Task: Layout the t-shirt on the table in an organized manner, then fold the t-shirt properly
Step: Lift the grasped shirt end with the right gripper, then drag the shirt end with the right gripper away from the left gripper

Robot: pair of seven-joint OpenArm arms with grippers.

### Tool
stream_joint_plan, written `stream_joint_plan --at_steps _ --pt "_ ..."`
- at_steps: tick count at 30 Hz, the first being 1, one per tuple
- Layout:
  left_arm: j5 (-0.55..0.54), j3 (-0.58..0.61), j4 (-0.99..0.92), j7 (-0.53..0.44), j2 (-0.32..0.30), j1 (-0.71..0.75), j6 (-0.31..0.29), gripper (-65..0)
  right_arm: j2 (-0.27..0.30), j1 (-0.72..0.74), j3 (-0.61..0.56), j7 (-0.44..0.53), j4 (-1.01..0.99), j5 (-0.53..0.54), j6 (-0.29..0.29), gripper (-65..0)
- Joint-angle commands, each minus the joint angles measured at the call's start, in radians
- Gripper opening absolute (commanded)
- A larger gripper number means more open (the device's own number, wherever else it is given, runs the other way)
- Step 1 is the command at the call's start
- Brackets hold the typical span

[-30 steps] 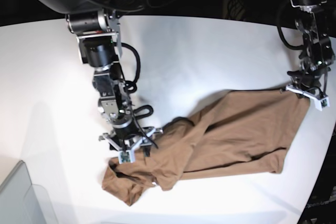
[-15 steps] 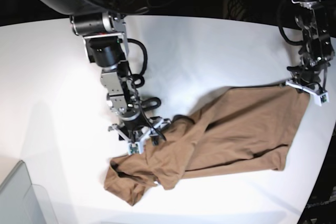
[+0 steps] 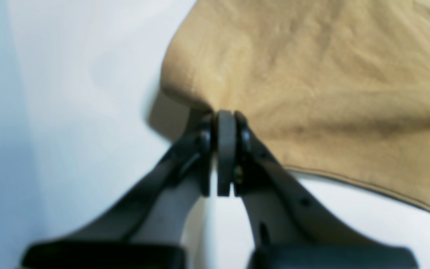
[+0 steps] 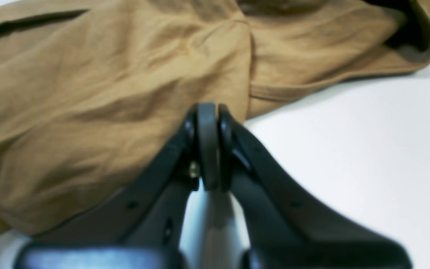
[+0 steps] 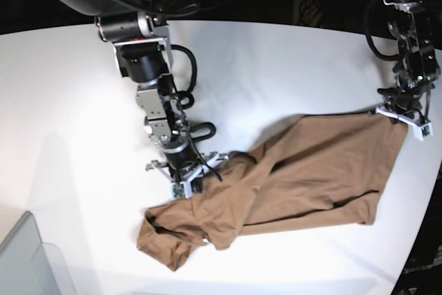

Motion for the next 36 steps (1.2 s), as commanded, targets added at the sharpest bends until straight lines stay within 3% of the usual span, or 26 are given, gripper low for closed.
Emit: stream_joint_plan --at_steps 1,7,13,15,19,26,32,34,36 --pt "-0.002 -0.007 0.019 -0.022 -0.017 -0.012 0.000 -64.9 -0.003 0.011 0.001 0.026 0.041 0.007 0.002 -65.0" --pt "-0.004 -0.007 0.019 -0.022 -0.016 -0.012 0.000 -64.9 -0.003 -0.062 0.001 0.022 0.211 0.004 0.002 -64.6" --pt "-0.007 -0.007 0.021 -0.022 -0.013 -0.012 0.000 -64.9 -0.003 -0.032 -0.001 -0.120 0.208 0.002 0.002 -40.5" --pt "-0.007 -0.007 0.021 -0.022 -0.013 -0.009 0.000 -64.9 -0.004 -0.016 -0.001 -0.133 0.208 0.002 0.002 -36.3" --pt "-0.008 -0.007 0.021 -0.022 -0.011 -0.006 0.000 -64.9 -0.007 0.025 -0.001 -0.127 0.156 0.002 0.002 -37.0" --pt "-0.008 -0.009 0.021 -0.022 -0.011 0.008 0.000 -64.9 -0.009 0.151 -0.001 -0.126 -0.110 0.005 -0.003 -36.8" --pt "-0.008 -0.009 0.021 -0.022 -0.011 0.011 0.000 -64.9 -0.009 0.154 -0.001 -0.135 -0.131 0.001 -0.005 -37.6" --pt "-0.008 -0.009 0.021 -0.022 -0.011 0.011 0.000 -64.9 -0.009 0.139 -0.001 -0.136 -0.136 0.001 -0.005 -43.1" --pt "-0.008 -0.009 0.021 -0.022 -0.011 0.011 0.000 -64.9 -0.011 0.111 -0.002 -0.136 -0.124 0.001 -0.001 -54.7"
